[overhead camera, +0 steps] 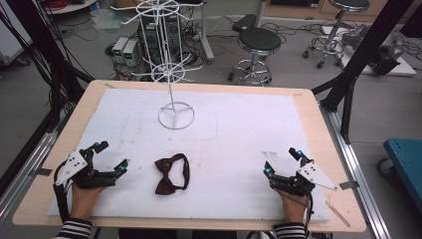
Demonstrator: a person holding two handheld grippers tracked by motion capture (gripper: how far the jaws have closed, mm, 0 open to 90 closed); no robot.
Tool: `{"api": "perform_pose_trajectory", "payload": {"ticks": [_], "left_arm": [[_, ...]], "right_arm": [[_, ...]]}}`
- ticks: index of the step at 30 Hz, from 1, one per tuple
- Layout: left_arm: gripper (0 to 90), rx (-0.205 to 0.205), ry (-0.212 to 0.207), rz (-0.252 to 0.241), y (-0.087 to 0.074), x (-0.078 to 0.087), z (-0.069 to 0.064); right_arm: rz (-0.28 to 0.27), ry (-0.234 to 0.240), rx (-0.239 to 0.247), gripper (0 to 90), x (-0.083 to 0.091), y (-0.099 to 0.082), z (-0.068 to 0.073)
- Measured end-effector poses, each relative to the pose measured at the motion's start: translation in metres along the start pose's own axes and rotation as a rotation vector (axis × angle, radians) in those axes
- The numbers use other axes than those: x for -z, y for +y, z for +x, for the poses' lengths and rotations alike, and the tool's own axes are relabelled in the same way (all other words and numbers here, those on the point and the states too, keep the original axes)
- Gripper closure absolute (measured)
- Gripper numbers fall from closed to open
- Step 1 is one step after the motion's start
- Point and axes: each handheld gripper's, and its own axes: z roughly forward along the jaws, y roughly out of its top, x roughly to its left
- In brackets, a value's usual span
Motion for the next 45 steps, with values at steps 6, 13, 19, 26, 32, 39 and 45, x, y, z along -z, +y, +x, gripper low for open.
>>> {"api": "perform_pose_trajectory", "payload": {"ticks": [6,13,19,26,32,39,45], "left_arm": [[1.7,-0.003,0.001,0.001,0.000,0.000,0.000],[1.7,0.007,-0.006,-0.003,0.000,0.000,0.000],[1.7,0.009,-0.015,0.008,0.002,0.002,0.002],[1.7,-0.015,-0.062,0.037,0.017,0.002,0.004],[1.7,-0.063,-0.104,0.093,0.035,-0.007,0.010],[1.7,-0.093,-0.180,0.137,0.050,-0.018,0.014],[1.7,-0.146,-0.270,0.206,0.063,-0.030,0.012]], "right_arm": [[0.000,0.000,-0.009,0.9,0.000,0.000,0.000],[-0.002,-0.004,-0.008,0.9,0.000,0.000,0.000],[-0.002,-0.005,-0.007,0.9,0.000,0.000,0.000],[-0.004,-0.002,-0.007,0.9,0.001,0.000,0.000],[-0.002,-0.001,-0.015,0.9,0.001,0.000,0.000],[-0.002,-0.002,-0.015,0.9,0.001,0.000,0.001],[-0.004,-0.001,-0.009,0.9,0.001,0.000,0.000]]}}
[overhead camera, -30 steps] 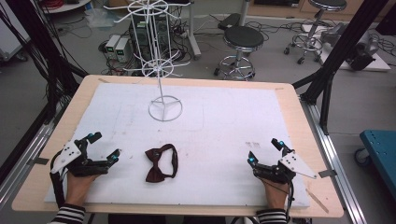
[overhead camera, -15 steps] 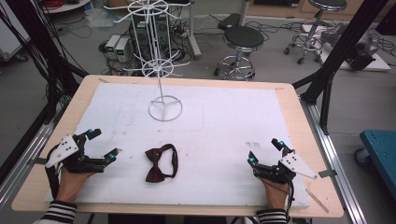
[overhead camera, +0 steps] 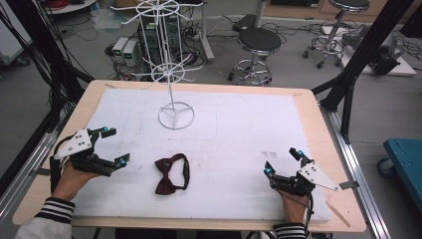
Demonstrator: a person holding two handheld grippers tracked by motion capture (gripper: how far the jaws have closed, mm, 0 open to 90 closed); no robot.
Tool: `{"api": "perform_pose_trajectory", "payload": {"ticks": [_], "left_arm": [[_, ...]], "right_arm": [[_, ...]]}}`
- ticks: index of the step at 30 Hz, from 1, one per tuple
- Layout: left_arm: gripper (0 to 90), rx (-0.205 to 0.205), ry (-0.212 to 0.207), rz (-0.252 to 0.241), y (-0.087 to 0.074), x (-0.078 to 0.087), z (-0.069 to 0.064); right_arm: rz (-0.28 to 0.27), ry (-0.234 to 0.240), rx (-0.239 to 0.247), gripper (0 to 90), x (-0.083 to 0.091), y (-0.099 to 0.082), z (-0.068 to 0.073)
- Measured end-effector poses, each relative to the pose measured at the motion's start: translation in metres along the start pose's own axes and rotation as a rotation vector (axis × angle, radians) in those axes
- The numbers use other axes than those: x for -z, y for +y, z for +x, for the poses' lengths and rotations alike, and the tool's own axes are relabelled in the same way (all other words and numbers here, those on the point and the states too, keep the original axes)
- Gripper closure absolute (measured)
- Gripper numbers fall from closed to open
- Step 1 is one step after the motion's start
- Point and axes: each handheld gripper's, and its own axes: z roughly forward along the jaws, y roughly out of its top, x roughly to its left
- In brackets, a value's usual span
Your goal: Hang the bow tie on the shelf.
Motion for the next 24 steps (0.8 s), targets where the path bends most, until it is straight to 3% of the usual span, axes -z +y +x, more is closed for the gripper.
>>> {"api": "perform_pose_trajectory", "payload": {"ticks": [11,24], "left_arm": [[1.7,-0.114,-0.129,0.124,0.029,-0.021,-0.005],[1.7,-0.225,-0.267,0.210,0.059,-0.041,-0.013]], "right_arm": [[0.002,-0.001,-0.006,0.9,0.000,0.000,0.000],[-0.008,-0.002,-0.001,0.9,0.000,0.000,-0.001]]}}
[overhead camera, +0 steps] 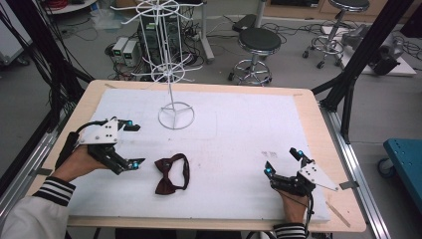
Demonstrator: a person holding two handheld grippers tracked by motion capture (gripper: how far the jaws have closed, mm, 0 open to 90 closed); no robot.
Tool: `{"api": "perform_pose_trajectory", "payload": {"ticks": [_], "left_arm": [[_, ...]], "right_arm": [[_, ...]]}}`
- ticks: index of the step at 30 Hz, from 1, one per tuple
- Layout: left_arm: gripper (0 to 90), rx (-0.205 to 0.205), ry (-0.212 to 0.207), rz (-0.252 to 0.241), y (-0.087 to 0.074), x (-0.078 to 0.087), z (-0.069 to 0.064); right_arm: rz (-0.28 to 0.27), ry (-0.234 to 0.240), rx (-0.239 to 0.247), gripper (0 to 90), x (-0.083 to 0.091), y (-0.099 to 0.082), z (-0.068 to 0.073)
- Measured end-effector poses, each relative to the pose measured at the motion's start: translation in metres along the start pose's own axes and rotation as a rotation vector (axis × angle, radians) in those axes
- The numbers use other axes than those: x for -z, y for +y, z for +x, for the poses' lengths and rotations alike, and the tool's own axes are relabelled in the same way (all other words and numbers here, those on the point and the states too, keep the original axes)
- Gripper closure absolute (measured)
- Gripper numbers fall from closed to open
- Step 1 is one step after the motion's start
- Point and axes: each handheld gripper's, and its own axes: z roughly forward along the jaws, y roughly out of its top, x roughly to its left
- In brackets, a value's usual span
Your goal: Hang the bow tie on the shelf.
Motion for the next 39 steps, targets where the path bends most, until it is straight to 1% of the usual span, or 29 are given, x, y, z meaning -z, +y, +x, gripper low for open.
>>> {"api": "perform_pose_trajectory", "payload": {"ticks": [2,4,6,9,12,15,17,18,23,28,29,30,32,35,39], "left_arm": [[1.7,-0.014,-0.015,0.017,0.004,-0.003,0.000],[1.7,-0.045,-0.038,0.035,0.010,-0.006,0.000],[1.7,-0.053,-0.056,0.039,0.015,-0.009,0.000],[1.7,-0.072,-0.078,0.063,0.020,-0.014,0.000],[1.7,-0.082,-0.100,0.085,0.023,-0.019,0.000],[1.7,-0.103,-0.124,0.107,0.024,-0.025,-0.003],[1.7,-0.111,-0.140,0.120,0.024,-0.029,-0.004],[1.7,-0.108,-0.144,0.124,0.023,-0.031,-0.004],[1.7,-0.127,-0.171,0.172,0.020,-0.042,-0.006],[1.7,-0.148,-0.210,0.217,0.017,-0.055,-0.008],[1.7,-0.146,-0.214,0.225,0.016,-0.058,-0.009],[1.7,-0.154,-0.220,0.239,0.015,-0.060,-0.009],[1.8,-0.159,-0.230,0.255,0.014,-0.064,-0.010],[1.7,-0.171,-0.245,0.294,0.011,-0.072,-0.011],[1.7,-0.181,-0.262,0.335,0.008,-0.081,-0.013]], "right_arm": [[0.000,-0.001,0.003,0.9,0.000,0.000,0.000],[0.002,0.000,-0.002,0.9,0.000,0.000,0.000],[0.002,0.000,-0.001,0.9,0.000,0.000,0.000],[0.002,0.000,-0.002,0.9,0.000,0.000,0.000],[0.002,0.000,-0.002,0.9,0.000,0.000,0.000],[0.001,0.000,0.000,0.9,0.000,0.000,0.000],[0.001,-0.001,0.000,0.9,0.000,0.000,0.000],[0.002,-0.001,0.000,0.9,0.000,0.000,0.000],[0.001,0.000,-0.001,0.9,0.000,0.000,0.000],[0.001,-0.002,0.000,0.9,0.000,0.000,0.000],[0.001,-0.002,0.000,0.9,0.000,0.000,0.000],[0.001,-0.003,-0.001,0.9,0.000,0.000,0.000],[0.001,-0.003,-0.001,0.9,0.000,0.000,0.000],[-0.001,-0.003,-0.001,0.9,0.000,0.000,0.000],[0.000,-0.003,-0.004,0.9,0.000,0.000,0.000]]}}
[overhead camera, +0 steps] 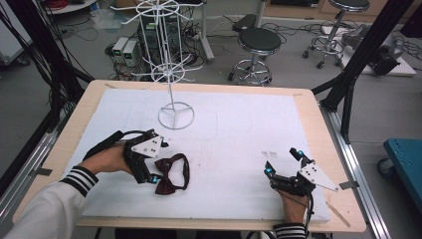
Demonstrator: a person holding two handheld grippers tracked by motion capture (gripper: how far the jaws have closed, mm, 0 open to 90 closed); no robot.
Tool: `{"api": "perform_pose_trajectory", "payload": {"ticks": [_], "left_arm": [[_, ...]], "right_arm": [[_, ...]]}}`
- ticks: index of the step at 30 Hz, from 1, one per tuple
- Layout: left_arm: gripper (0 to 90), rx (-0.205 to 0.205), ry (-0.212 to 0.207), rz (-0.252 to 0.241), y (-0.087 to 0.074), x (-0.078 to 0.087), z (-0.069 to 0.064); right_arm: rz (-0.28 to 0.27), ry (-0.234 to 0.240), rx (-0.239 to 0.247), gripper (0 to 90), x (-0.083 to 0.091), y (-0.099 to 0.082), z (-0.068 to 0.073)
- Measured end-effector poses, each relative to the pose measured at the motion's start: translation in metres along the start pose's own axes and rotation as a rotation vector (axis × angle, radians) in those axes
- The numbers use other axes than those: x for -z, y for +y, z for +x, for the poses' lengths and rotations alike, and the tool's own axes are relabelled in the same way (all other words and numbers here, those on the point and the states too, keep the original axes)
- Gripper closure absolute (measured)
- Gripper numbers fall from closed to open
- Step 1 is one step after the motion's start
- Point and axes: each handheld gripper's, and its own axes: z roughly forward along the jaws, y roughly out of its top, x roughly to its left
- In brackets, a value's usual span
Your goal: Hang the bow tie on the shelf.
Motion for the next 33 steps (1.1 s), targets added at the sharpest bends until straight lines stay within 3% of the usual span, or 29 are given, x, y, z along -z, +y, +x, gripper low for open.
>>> {"api": "perform_pose_trajectory", "payload": {"ticks": [6,11,19,33], "left_arm": [[2.0,-0.031,-0.027,0.063,0.001,-0.010,0.000],[2.7,-0.036,-0.034,0.085,0.001,-0.016,0.000],[10.2,-0.099,-0.056,0.149,0.000,-0.023,-0.003],[17.7,-0.112,-0.080,0.206,-0.001,-0.030,-0.005]], "right_arm": [[-0.002,0.002,0.008,0.9,0.000,0.000,0.000],[-0.001,0.001,0.004,0.9,0.000,0.000,0.000],[0.004,0.004,0.000,0.9,0.000,0.000,0.001],[0.004,0.003,0.003,0.9,0.000,0.000,0.001]]}}
